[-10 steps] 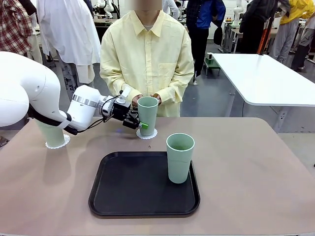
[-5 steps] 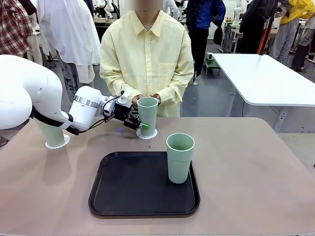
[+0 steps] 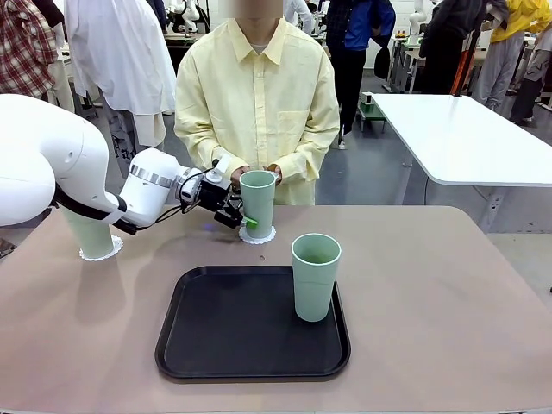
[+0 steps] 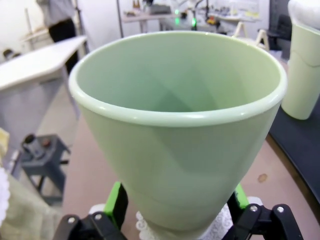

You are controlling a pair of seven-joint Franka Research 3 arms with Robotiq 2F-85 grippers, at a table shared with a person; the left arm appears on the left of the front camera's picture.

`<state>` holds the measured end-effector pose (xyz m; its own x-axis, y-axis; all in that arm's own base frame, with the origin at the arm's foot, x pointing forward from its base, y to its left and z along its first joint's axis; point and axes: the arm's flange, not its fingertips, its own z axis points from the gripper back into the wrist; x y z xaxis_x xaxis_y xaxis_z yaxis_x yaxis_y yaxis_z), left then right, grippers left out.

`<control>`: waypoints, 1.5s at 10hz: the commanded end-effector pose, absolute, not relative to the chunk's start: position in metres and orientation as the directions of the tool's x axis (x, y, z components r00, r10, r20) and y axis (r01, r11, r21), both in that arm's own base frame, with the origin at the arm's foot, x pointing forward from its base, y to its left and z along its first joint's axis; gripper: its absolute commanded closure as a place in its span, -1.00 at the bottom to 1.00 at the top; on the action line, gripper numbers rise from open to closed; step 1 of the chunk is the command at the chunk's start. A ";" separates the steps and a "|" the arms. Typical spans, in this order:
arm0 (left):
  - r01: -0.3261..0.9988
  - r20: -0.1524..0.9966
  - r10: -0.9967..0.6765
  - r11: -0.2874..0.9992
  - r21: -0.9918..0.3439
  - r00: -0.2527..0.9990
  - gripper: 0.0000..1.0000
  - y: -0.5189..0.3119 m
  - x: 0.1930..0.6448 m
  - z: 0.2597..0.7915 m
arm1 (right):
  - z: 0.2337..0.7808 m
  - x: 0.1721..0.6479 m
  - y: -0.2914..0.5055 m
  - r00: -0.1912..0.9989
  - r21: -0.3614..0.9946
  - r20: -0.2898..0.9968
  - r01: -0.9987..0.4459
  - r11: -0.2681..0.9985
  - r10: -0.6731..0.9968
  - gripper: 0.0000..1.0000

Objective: Place coasters on the table and set cups on them.
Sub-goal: Take one Reusable plastic cup from the Flat Tray and place it on a coaster set by the human.

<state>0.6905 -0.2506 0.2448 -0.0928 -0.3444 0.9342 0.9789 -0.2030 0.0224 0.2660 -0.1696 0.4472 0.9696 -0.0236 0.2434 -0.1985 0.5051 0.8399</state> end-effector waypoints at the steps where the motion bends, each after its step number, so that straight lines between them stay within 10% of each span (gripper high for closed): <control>1: 0.982 0.894 -0.436 -0.185 0.025 -0.105 -1.00 -0.249 0.678 0.259 | 0.447 0.268 -0.170 0.965 0.847 0.260 -0.213 0.487 -0.029 -1.00; 9: 0.994 0.650 -0.754 -0.048 0.096 -0.099 -1.00 -0.204 0.620 0.354 | 0.447 0.268 -0.170 0.965 0.847 0.260 -0.213 0.487 -0.029 -1.00; 15: 0.973 0.302 -0.928 0.231 0.016 0.216 -1.00 -0.211 0.519 0.447 | 0.447 0.268 -0.170 0.965 0.847 0.260 -0.213 0.487 -0.029 -1.00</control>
